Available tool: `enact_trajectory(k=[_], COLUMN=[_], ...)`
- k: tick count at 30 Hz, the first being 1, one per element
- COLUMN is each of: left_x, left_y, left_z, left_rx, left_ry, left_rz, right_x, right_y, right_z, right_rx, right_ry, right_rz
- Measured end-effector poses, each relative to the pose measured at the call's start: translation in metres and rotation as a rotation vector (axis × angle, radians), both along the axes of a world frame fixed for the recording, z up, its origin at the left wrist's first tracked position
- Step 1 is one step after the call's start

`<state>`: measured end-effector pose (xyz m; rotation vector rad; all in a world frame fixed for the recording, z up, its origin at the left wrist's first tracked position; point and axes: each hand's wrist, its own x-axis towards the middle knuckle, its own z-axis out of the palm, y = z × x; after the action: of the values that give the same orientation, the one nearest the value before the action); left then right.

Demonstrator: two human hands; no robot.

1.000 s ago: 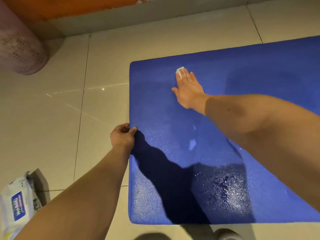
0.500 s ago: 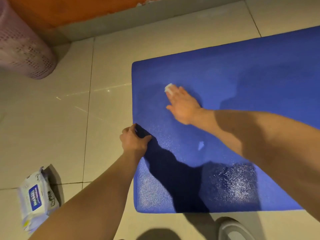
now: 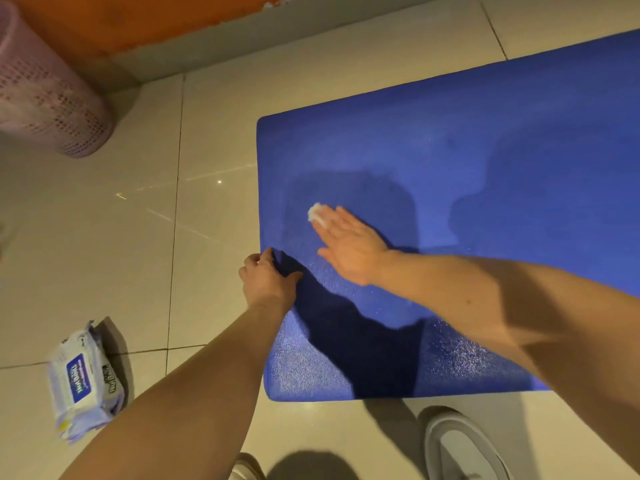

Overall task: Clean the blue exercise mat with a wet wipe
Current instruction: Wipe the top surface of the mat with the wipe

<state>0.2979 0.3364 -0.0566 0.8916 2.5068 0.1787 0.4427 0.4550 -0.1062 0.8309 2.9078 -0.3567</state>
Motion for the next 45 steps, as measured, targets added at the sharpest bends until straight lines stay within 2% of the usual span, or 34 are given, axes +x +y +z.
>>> enact_trajectory(k=[4,6,9,12,15,17,21,23,26,30,34,36,40,42,45], left_x=[0.012,0.017,0.022,0.024,0.025,0.025,0.029,0.031,0.036,0.037,0.038,0.038,0.038,0.040,0.042], left_y=[-0.014,-0.022,-0.030,-0.031,-0.032,-0.032,-0.041,-0.049,-0.059,-0.062,-0.062,-0.062,-0.063,-0.065,-0.072], left_z=[0.002,0.001,0.000,-0.001,-0.002,-0.002,0.001,0.003,0.003,-0.001,-0.002,-0.002,-0.002,0.001,0.003], left_rx=[-0.051,-0.077,-0.085,-0.075,-0.084,-0.085,-0.067,-0.076,-0.093,-0.111,-0.126,-0.133,-0.117,-0.097,-0.077], left_ry=[0.000,-0.001,-0.017,-0.026,-0.015,-0.017,-0.023,-0.015,-0.031,-0.034,-0.012,-0.008,-0.006,-0.005,-0.006], left_rz=[-0.008,-0.008,0.002,0.000,-0.001,-0.005,-0.026,-0.037,-0.035,-0.038,-0.045,-0.045,-0.039,-0.043,-0.051], right_x=[0.021,0.021,0.013,0.017,0.028,0.034,0.054,0.054,0.041,0.040,0.055,0.065,0.078,0.072,0.064], right_y=[0.040,0.035,-0.010,-0.073,-0.079,-0.050,0.009,0.008,-0.030,-0.108,-0.095,-0.064,-0.025,-0.034,-0.085], right_z=[0.003,0.002,-0.002,-0.004,-0.003,0.001,0.009,0.005,0.000,-0.004,-0.005,-0.003,0.005,0.005,-0.002], right_rx=[-0.012,-0.050,-0.056,-0.012,0.005,0.004,0.013,-0.010,-0.028,0.056,0.013,0.041,0.017,-0.008,0.035], right_ry=[-0.116,-0.084,-0.019,-0.011,0.010,-0.012,-0.156,-0.151,-0.071,-0.048,0.031,-0.006,-0.140,-0.110,-0.059], right_rz=[-0.347,-0.413,-0.335,-0.103,0.046,0.021,-0.307,-0.356,-0.297,-0.053,0.086,0.008,-0.285,-0.308,-0.196])
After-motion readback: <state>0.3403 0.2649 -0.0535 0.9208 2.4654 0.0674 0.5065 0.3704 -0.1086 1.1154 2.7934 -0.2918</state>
